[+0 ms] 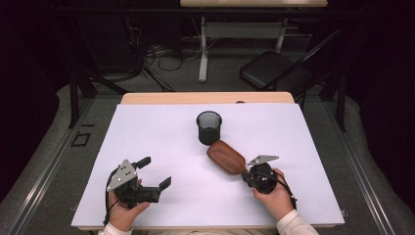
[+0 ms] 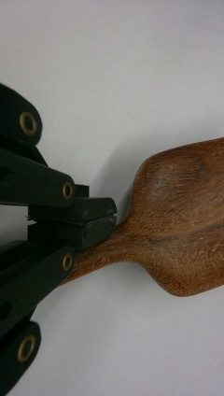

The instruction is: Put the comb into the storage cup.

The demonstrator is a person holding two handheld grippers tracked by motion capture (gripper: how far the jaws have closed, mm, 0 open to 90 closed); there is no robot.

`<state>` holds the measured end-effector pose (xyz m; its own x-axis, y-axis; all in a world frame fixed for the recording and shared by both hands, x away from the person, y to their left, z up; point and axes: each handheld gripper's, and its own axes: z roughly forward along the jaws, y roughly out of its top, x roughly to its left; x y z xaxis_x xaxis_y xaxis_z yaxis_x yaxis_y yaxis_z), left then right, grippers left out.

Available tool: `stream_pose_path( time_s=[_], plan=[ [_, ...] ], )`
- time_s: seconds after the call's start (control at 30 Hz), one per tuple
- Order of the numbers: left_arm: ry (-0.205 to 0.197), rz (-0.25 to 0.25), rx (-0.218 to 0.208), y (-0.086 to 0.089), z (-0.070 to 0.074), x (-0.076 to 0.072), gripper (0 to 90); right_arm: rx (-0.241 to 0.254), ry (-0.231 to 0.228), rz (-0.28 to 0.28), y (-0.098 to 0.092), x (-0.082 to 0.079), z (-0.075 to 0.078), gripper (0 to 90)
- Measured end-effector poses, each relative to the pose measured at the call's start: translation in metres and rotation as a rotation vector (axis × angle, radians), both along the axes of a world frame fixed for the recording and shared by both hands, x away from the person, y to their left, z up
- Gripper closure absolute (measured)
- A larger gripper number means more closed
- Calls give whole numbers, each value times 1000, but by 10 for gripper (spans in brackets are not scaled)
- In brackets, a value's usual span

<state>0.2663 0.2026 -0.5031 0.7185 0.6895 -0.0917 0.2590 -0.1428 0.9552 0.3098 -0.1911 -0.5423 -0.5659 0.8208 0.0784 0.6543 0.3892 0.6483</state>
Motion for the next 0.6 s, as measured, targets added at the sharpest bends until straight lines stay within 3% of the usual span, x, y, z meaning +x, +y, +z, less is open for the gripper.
stream_pose_path(
  time_s=[0.6],
  plan=[
    [2,4,4,0,-1,1,8,59,-17,38,2,-4,9,771]
  ],
)
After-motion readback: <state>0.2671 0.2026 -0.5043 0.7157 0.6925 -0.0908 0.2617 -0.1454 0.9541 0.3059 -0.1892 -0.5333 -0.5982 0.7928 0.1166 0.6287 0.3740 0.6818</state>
